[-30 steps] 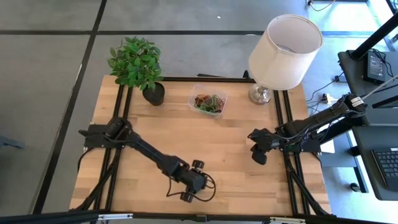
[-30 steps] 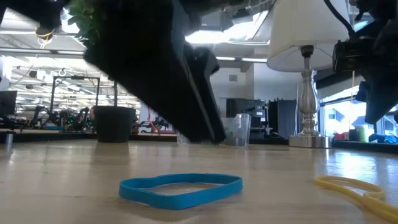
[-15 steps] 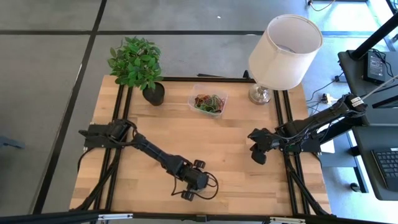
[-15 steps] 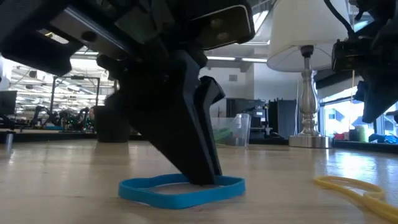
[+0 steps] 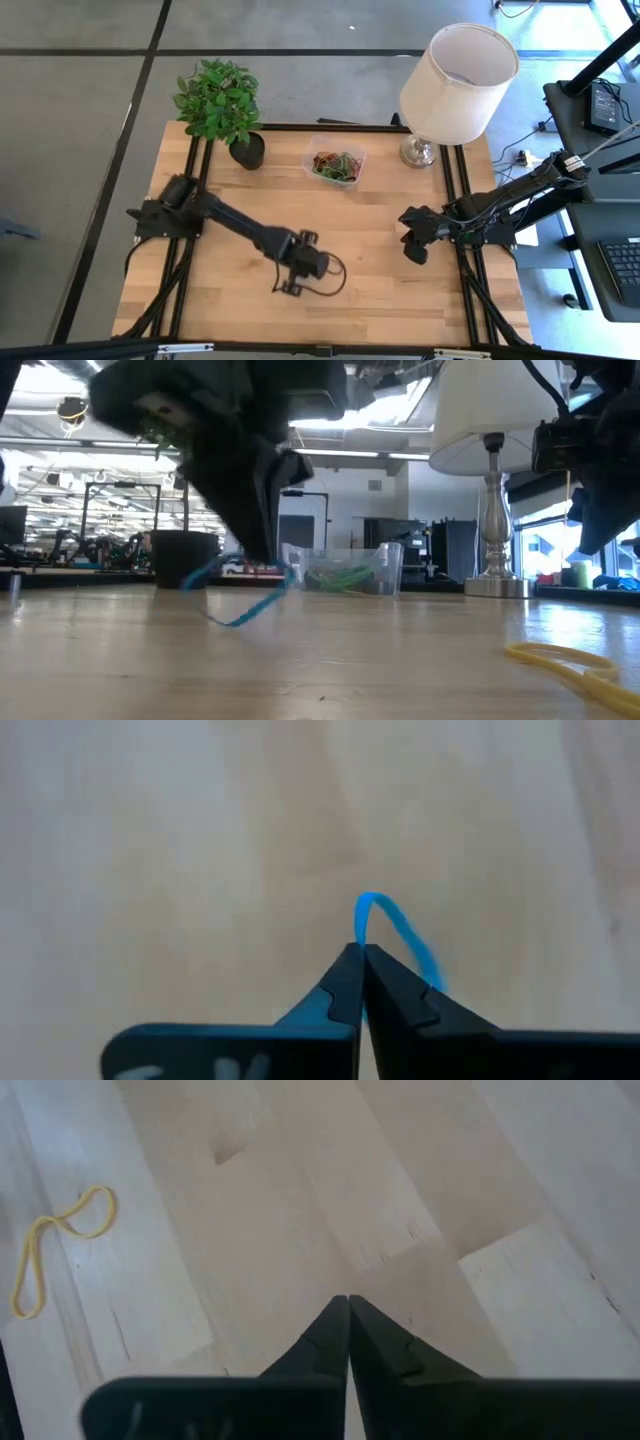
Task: Pick and place rubber bands into bin
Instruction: Put the blue rubber band into the transparent bin
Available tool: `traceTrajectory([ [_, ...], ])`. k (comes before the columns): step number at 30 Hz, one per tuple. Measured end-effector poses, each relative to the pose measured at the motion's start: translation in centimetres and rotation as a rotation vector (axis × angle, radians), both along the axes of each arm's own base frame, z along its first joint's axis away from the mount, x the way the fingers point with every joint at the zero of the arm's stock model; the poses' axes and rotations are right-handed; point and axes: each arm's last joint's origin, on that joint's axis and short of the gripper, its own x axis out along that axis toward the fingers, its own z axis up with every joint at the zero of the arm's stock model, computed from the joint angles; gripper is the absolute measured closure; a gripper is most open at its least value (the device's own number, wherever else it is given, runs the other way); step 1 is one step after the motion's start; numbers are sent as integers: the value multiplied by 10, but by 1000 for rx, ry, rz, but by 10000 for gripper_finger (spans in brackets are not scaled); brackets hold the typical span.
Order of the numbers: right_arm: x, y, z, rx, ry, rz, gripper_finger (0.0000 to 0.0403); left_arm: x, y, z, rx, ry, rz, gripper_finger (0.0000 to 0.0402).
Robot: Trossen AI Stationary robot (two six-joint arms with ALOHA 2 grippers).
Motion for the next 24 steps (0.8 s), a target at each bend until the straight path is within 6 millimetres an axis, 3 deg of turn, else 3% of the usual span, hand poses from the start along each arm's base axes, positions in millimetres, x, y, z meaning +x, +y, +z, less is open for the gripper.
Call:
traceTrajectory([
  [5,1,0,0,2,-8,-1,394,-4,41,32,39,-12,39,399],
  [14,3,1,0,7,-17,-2,387,-2,151,86,115,-222,242,399],
  [20,6,2,2,19,-54,3,391,-6,220,97,170,-307,338,399],
  [24,8,1,4,20,-79,-11,395,-8,261,91,183,-340,342,399],
])
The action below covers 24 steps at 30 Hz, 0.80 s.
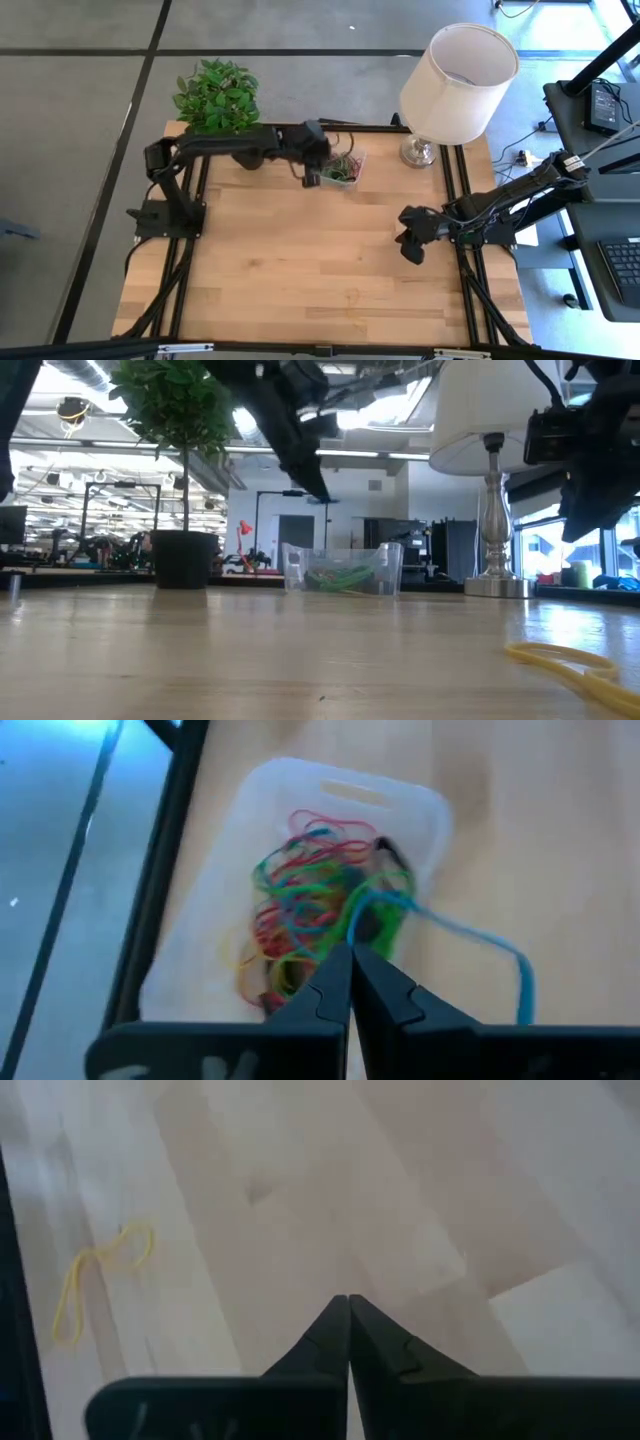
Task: Pick and place rubber bands into bin
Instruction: Put the blue rubber band into the transparent bin, then put the yellow rubber band into the transparent bin
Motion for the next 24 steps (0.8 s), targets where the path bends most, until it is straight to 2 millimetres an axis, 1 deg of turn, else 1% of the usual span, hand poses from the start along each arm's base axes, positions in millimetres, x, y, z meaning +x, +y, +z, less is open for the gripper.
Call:
traceTrajectory([
  [3,2,-2,1,-40,-29,-45,394,4,26,-12,-2,-32,6,399],
  [6,4,-5,2,-94,-66,-104,389,10,47,-32,-37,-50,9,399],
  [9,6,-10,3,-133,-96,-160,386,14,61,-58,-65,-14,28,399],
  [12,7,-14,4,-148,-101,-197,385,15,69,-74,-53,32,63,397],
  [14,9,-18,4,-147,-104,-217,385,15,71,-79,-17,59,84,390],
  [17,11,-21,5,-142,-116,-242,385,13,75,-79,20,77,95,370],
  [21,12,-26,5,-143,-118,-270,385,10,81,-79,8,71,134,333],
  [24,12,-29,5,-147,-116,-284,385,9,81,-80,-8,69,155,307],
])
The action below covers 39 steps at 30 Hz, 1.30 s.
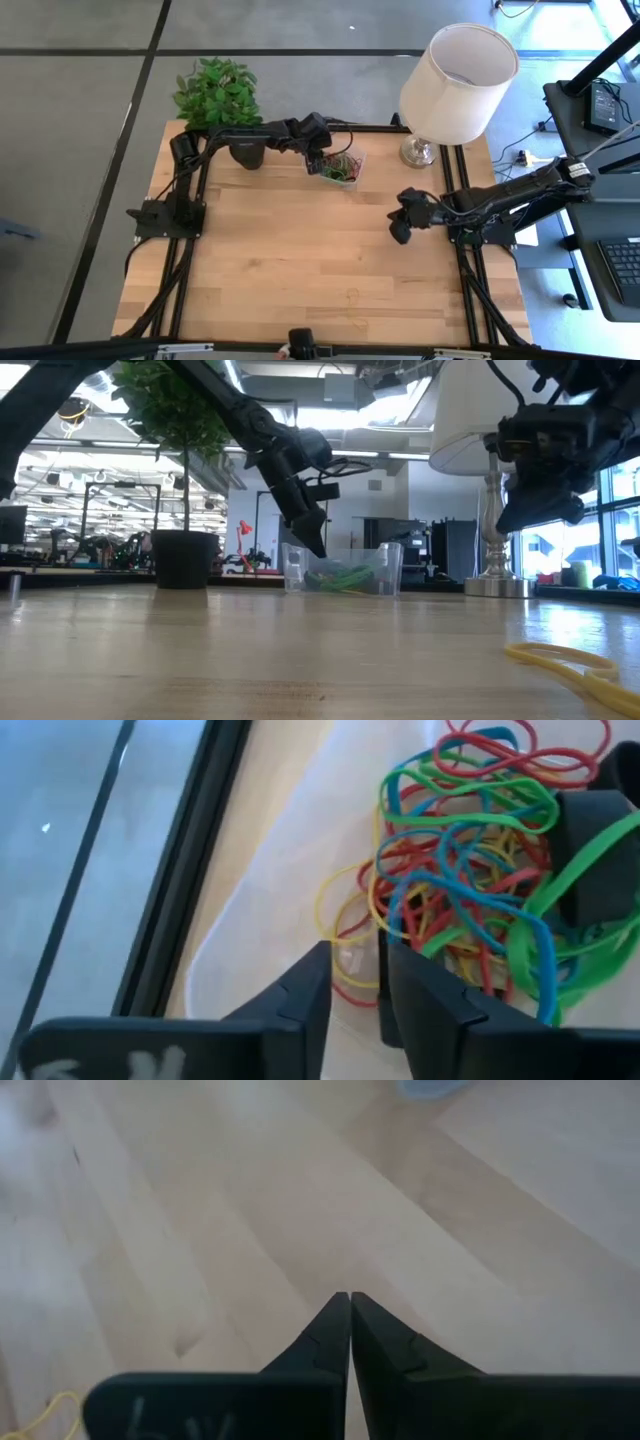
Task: Pick and place rubber bands into bin
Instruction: Put the yellow rubber band into the transparent bin
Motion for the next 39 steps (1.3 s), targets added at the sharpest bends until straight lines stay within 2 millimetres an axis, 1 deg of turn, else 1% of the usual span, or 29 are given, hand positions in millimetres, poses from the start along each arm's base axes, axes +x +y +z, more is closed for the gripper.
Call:
traceTrajectory([
  [2,0,-2,0,0,1,-10,385,0,-2,1,4,1,-8,293],
  [4,0,-3,0,-1,2,-16,385,1,-7,7,15,-2,-20,285],
  [8,0,-4,0,-3,3,-20,385,2,-26,35,43,-62,-56,287],
  [11,0,-4,0,-5,4,-19,385,3,-51,59,75,-104,-127,313],
  [14,0,-4,0,-23,9,0,385,7,-81,76,72,-157,-183,359],
  [16,1,-4,0,-35,12,13,385,10,-103,84,40,-194,-196,388],
  [19,2,-4,1,-36,-2,18,389,15,-135,88,-30,-235,-210,396],
  [21,3,-3,2,-45,-19,34,397,18,-156,88,-85,-251,-233,399],
  [24,6,0,5,-75,-52,119,398,19,-186,87,-130,-250,-277,400],
  [26,8,3,8,-98,-78,167,400,19,-205,81,-139,-253,-287,399],
  [28,9,6,10,-97,-107,182,400,14,-219,68,-150,-224,-262,400],
  [31,12,13,14,-84,-121,205,401,5,-235,47,-162,-179,-232,400],
  [34,18,25,20,-75,-116,245,401,-6,-247,29,-181,-153,-254,400],
  [37,28,39,28,-78,-68,293,401,-18,-254,18,-193,-159,-286,401],
  [39,40,51,35,-78,-31,314,402,-26,-254,17,-182,-189,-306,400],
])
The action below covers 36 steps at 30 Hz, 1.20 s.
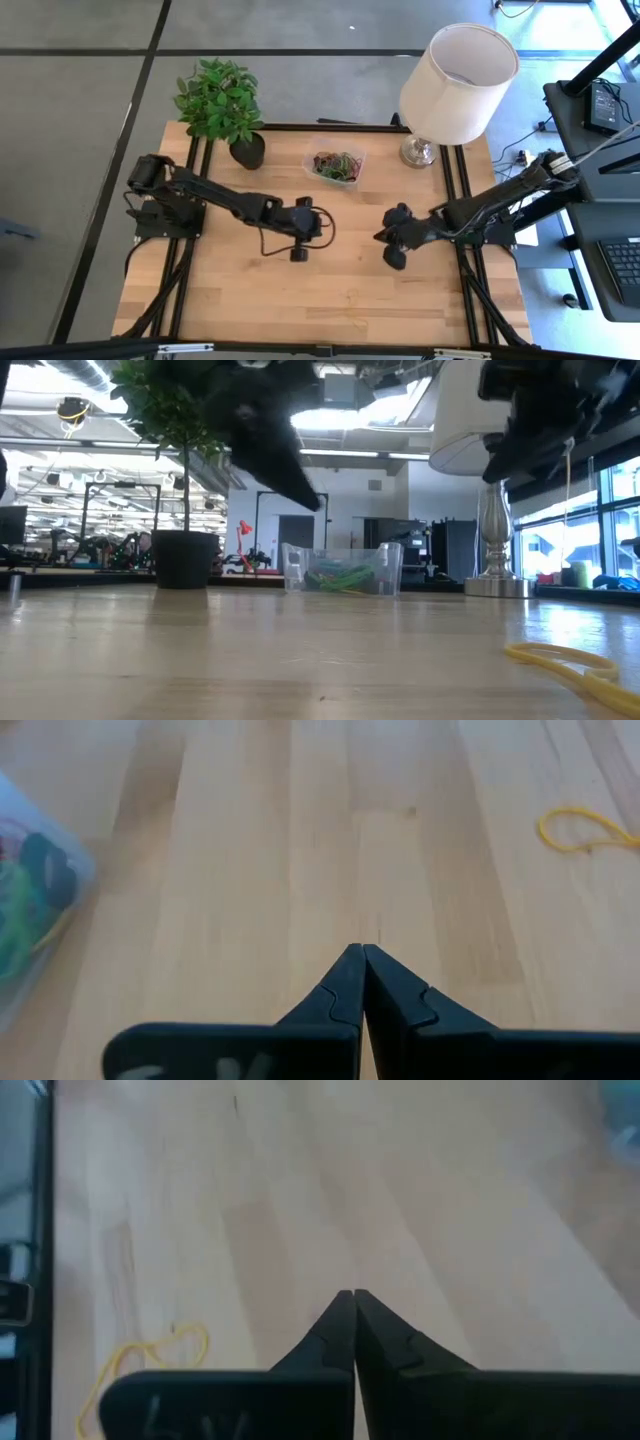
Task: Pick and place rubber bands into bin
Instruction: Put the yellow rubber band into the transparent bin
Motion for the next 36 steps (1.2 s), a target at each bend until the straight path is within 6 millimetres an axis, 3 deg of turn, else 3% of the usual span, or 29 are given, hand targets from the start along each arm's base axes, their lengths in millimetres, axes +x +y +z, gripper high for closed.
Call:
traceTrajectory([
  [6,45,38,9,-40,168,37,402,-41,15,8,20,-69,-22,401],
  [9,67,55,4,-43,299,86,402,-66,22,8,24,-82,-16,400],
  [14,101,79,-16,-32,465,127,386,-104,30,3,36,-114,-47,401],
  [19,126,96,-44,37,562,123,361,-129,34,-2,21,-144,-52,400],
  [26,135,107,-67,123,635,84,334,-143,34,-2,-1,-154,-84,399],
  [36,132,117,-84,124,680,49,352,-154,35,-10,-18,-131,-107,399],
])
